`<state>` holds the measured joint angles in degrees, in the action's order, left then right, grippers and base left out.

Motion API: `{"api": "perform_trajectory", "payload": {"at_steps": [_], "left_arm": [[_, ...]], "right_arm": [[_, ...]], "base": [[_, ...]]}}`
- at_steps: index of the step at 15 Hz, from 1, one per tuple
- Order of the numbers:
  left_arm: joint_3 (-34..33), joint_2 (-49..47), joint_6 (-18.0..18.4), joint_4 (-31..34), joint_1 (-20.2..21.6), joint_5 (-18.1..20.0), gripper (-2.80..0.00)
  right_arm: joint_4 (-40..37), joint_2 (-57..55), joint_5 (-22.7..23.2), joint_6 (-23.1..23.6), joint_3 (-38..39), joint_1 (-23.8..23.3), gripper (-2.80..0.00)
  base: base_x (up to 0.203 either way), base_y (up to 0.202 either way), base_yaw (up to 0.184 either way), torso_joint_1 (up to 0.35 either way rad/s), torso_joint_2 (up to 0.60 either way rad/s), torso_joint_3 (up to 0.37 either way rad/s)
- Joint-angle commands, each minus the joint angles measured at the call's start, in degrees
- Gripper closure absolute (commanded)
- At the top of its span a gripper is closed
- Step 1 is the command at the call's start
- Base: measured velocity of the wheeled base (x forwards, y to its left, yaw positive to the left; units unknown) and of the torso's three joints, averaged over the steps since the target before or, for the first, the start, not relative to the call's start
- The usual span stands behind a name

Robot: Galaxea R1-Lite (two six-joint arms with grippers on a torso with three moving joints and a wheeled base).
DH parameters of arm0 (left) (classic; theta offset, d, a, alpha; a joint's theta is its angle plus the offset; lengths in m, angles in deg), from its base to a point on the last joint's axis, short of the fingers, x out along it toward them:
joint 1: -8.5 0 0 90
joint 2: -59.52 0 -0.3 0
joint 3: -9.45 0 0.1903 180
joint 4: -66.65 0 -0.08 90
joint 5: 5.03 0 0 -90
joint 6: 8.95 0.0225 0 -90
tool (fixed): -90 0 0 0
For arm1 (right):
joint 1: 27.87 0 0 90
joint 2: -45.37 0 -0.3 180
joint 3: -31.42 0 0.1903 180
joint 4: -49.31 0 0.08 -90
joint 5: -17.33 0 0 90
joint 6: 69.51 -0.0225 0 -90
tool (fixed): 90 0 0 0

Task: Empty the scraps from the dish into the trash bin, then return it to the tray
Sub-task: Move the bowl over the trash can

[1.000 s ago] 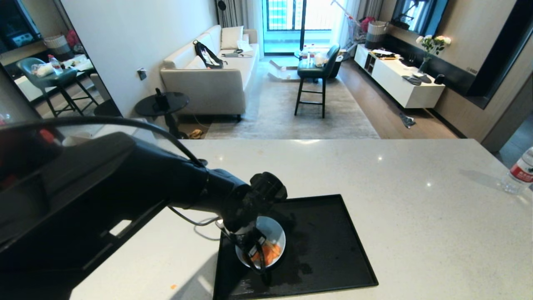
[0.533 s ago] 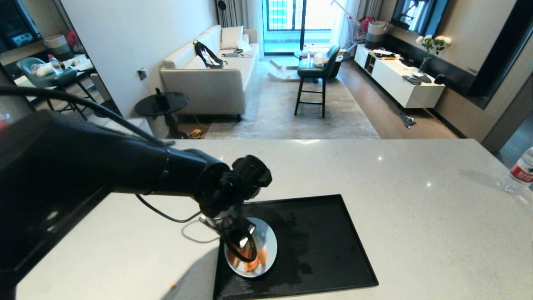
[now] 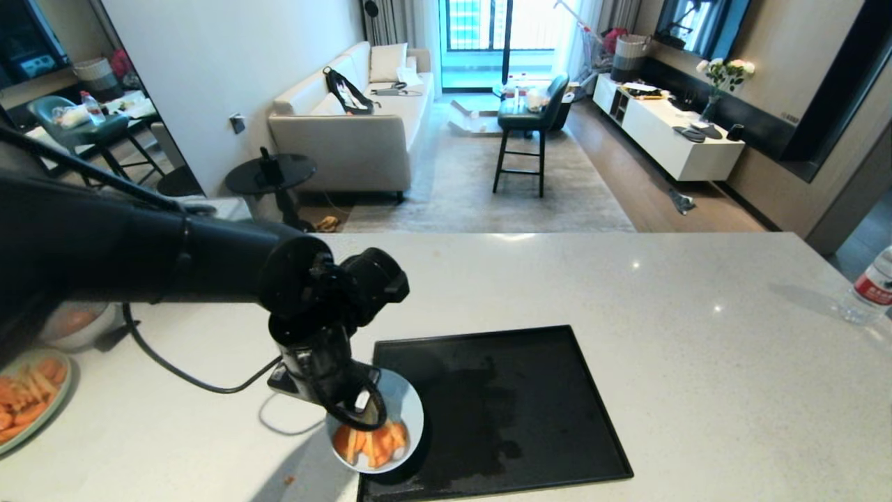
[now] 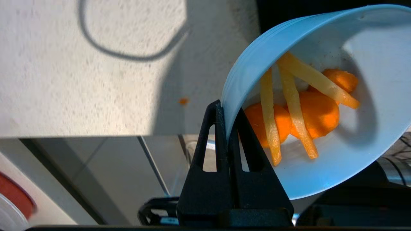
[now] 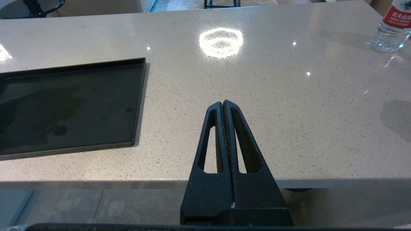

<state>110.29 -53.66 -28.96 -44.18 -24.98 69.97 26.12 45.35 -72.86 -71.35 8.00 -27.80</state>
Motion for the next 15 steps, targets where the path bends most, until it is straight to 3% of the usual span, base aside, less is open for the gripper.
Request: {"api": "perform_trajectory", "payload": {"at_steps": [1, 5, 10, 13, 15], "left_arm": [[0.0, 2.6, -1.7, 1.9, 2.6, 1.0, 0.0], [-0.1, 7.0, -6.0, 5.2, 9.1, 2.1, 0.0], [-0.4, 13.2, -6.1, 7.1, 21.3, 5.4, 0.0], [-3.7, 17.7, -5.3, 9.4, 27.9, 6.2, 0.0], [-6.3, 21.4, -5.1, 10.4, 31.1, 8.6, 0.0]], "right_arm": [[0.0, 0.0, 0.0, 0.0, 0.0, 0.0, 0.0], [0.0, 0.0, 0.0, 0.0, 0.0, 0.0, 0.0], [0.0, 0.0, 0.0, 0.0, 0.0, 0.0, 0.0], [0.0, 0.0, 0.0, 0.0, 0.0, 0.0, 0.0], [0.0, 0.0, 0.0, 0.0, 0.0, 0.0, 0.0]], "base": [[0.0, 0.0, 0.0, 0.0, 0.0, 0.0], [0.0, 0.0, 0.0, 0.0, 0.0, 0.0], [0.0, 0.0, 0.0, 0.0, 0.0, 0.0], [0.0, 0.0, 0.0, 0.0, 0.0, 0.0], [0.0, 0.0, 0.0, 0.0, 0.0, 0.0]]}}
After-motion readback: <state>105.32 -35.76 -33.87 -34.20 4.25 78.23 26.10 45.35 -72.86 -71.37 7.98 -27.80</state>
